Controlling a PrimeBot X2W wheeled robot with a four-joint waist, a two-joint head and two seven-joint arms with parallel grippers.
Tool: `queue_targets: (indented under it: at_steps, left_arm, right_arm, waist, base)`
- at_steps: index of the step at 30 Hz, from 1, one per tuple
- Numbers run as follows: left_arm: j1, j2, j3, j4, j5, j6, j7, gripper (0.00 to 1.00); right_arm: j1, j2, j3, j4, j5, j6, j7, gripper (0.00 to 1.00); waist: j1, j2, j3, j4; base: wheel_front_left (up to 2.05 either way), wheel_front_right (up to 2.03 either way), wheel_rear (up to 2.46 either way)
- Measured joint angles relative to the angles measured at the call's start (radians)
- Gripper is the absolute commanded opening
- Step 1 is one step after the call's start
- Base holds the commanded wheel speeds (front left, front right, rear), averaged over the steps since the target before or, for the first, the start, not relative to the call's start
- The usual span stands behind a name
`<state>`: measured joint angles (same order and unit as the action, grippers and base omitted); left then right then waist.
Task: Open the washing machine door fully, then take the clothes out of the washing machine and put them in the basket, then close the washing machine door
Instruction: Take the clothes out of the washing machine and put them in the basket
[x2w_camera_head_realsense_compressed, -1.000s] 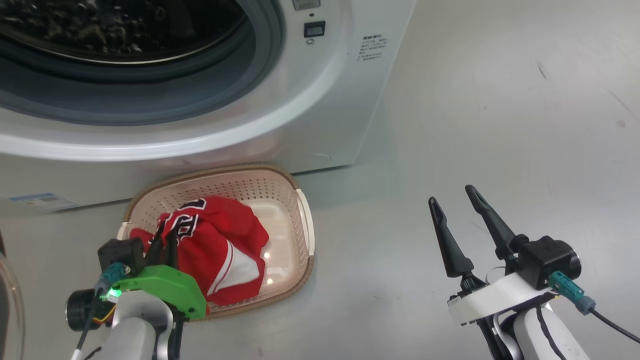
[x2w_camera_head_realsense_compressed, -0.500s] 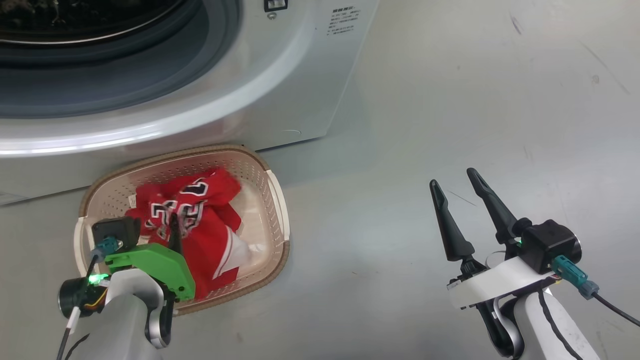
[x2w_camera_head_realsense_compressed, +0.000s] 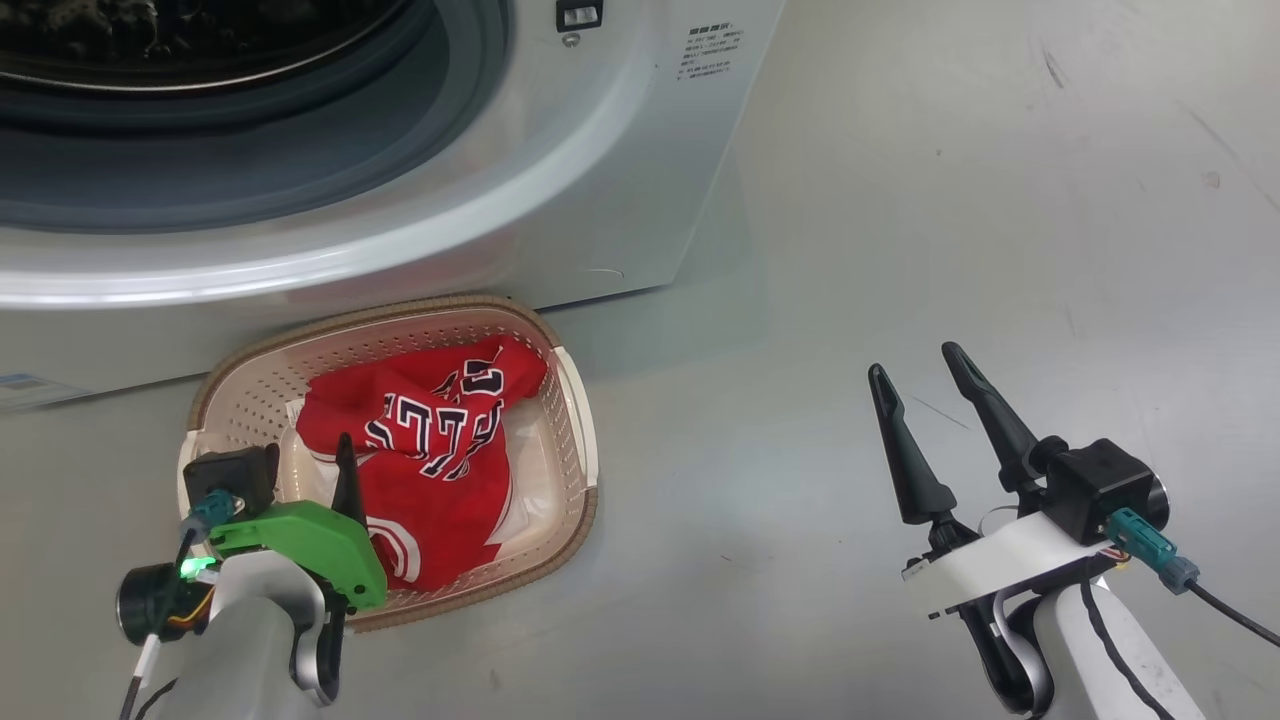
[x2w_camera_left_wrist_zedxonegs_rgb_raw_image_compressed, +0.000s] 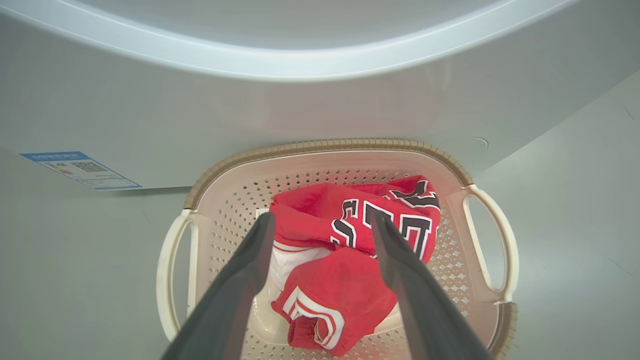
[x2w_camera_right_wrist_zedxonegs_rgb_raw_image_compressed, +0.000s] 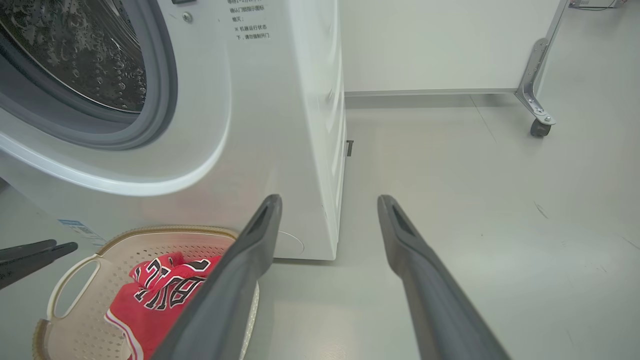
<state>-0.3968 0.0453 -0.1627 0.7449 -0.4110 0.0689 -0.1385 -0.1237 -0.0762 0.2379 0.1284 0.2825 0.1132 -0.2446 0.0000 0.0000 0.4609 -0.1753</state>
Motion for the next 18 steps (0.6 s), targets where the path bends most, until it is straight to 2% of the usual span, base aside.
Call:
queue_targets:
  at_steps: [7,18]
  left_arm:
    - [0.000,-0.003,-0.004,0.002,0.000,-0.014,-0.084,1.00]
    - [0.003,-0.007,-0.025,-0.071,0.015,-0.027,-0.110,1.00]
  right_arm:
    - [0.000,-0.005,-0.004,0.019,0.000,0.000,0.000,1.00]
    - [0.012,-0.017,-0.017,0.043,-0.003,-0.001,-0.007,1.00]
  waist:
    - [0.0000,0.0000,-0.041,0.022]
    - [0.0000,0.0000,-0.120,0.063]
  base:
    - [0.00,0.00,0.00]
    - [0.00,0.00,0.00]
